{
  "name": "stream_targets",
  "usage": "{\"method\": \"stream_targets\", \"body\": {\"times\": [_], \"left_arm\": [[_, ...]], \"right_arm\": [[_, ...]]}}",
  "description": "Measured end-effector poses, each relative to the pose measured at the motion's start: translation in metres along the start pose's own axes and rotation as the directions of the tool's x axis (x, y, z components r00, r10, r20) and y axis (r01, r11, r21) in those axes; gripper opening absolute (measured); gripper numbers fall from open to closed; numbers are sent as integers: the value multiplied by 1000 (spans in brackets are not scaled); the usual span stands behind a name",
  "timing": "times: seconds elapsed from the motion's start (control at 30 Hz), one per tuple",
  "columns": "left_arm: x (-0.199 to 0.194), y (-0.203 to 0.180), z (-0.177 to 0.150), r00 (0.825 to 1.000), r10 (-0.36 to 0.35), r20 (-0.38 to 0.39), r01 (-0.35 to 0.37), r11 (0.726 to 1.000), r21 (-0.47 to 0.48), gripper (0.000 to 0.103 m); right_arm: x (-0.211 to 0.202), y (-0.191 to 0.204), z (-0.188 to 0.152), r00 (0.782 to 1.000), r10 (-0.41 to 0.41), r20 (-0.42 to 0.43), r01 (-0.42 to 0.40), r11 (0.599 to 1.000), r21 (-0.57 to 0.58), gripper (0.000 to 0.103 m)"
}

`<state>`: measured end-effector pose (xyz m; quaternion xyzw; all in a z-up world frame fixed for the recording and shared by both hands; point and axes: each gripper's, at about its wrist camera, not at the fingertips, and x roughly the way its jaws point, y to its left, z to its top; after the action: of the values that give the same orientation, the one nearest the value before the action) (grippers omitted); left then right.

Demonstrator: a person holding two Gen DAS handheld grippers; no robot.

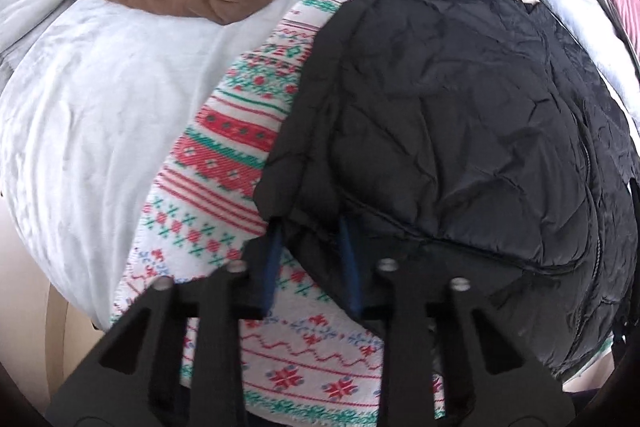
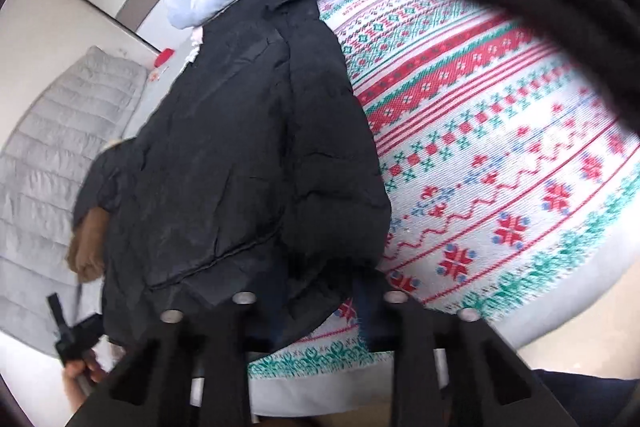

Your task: Fold large clothes

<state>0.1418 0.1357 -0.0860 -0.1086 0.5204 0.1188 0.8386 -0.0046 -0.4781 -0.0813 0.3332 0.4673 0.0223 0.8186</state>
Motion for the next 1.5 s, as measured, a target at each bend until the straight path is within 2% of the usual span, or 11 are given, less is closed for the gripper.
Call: {"method": "stream_targets", "body": {"times": [0.2,0.43,0.6,0.73,0.83,0.93,1.0,1.03,1.27,1.43,1.5], "left_arm": [[-15,1,-11,998,-57,35,57,998,-14,5],[-64,-9,-59,987,-148,62,146,988,45,4],[-76,-18,-67,989,-120,81,114,990,82,6],[-77,-7,-58,990,-121,73,118,992,38,10],[-96,-2,-49,986,-111,127,110,994,18,10],[-117,-3,-32,973,-107,204,109,994,5,27],[-126,-9,-16,962,-111,249,114,993,3,60],[-128,-12,-11,959,-112,261,115,993,2,64],[-125,-57,68,928,-239,285,262,964,-47,75],[-104,-84,116,908,-279,313,320,943,-88,92],[-80,-100,130,916,-303,261,330,942,-64,95]], "right_arm": [[-32,-5,15,995,33,96,-32,999,-15,4],[-61,-19,33,983,-62,170,64,998,-10,3],[-47,-13,38,983,-133,128,138,990,-30,3],[-47,-9,45,985,-122,123,124,992,-8,10],[-61,-9,53,977,-130,170,131,991,5,27],[-75,-1,67,965,-129,229,135,991,-12,56],[-82,8,81,959,-104,263,117,993,-35,63],[-85,11,90,958,-90,273,104,994,-38,67],[-65,0,174,977,-44,210,27,996,86,76],[-47,-39,213,945,50,324,-131,963,234,76],[-30,-51,218,945,21,327,-121,950,289,76]]}}
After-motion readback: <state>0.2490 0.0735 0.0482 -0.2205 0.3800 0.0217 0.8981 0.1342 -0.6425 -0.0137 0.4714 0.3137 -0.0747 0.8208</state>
